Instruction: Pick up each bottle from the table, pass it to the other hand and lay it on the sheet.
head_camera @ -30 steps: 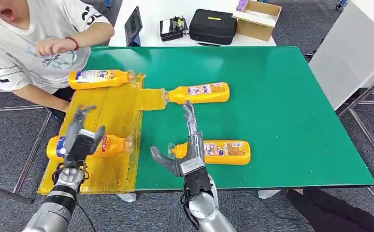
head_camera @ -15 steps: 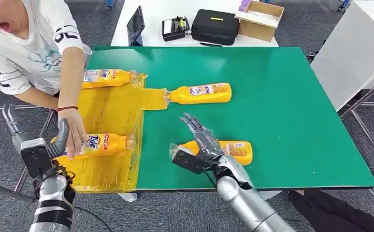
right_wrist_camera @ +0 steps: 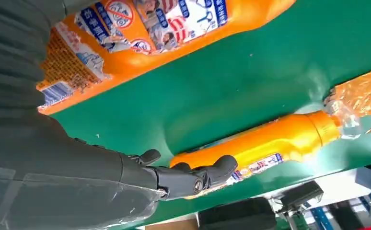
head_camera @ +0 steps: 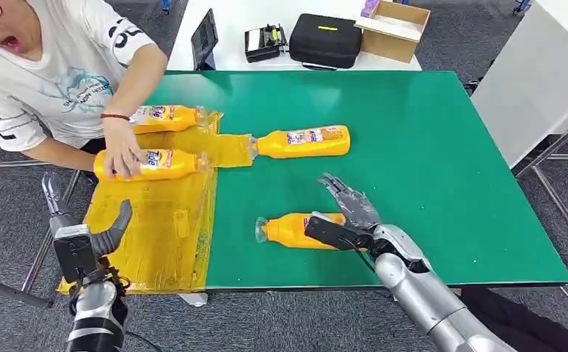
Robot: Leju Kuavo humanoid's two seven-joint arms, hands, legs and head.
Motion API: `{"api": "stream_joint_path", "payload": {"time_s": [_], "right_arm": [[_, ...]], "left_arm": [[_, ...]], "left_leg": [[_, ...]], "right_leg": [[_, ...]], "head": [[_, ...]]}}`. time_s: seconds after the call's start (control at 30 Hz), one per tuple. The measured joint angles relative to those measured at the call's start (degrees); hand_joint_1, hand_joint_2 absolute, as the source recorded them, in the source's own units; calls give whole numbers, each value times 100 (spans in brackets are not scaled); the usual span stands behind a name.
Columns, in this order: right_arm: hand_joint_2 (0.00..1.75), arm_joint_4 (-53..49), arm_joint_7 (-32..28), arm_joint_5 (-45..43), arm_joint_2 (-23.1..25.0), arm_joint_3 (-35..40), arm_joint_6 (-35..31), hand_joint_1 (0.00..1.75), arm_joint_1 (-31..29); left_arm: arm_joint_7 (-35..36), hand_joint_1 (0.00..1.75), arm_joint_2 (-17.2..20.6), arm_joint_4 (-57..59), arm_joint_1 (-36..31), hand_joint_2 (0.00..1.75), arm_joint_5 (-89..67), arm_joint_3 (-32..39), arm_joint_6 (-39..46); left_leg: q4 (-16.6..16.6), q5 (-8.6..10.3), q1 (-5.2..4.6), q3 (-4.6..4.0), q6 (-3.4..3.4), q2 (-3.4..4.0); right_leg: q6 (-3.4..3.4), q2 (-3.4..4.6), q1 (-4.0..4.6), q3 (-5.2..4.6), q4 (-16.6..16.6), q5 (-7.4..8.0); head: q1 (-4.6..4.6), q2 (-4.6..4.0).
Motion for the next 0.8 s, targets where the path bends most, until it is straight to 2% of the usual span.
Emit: {"api": "stream_joint_path", "payload": {"time_s": [0.37,0.8], "right_arm": [[175,346,-100,-380,-70,247,356,0,-44],[175,1065,-398,-927,-50,811,870,0,-585]], "left_arm": [[48,0,-66,558,-139,175,-271,-42,-256],[94,0,-142,1180,-510,175,-254,-304,-346]], "left_leg": [[0,0,-2,0,1,0],[0,0,0,25,0,17]], "right_leg": [[1,0,-3,1,-2,1],[0,6,0,13,-2,2]], "head": [[0,0],[-2,0]]}}
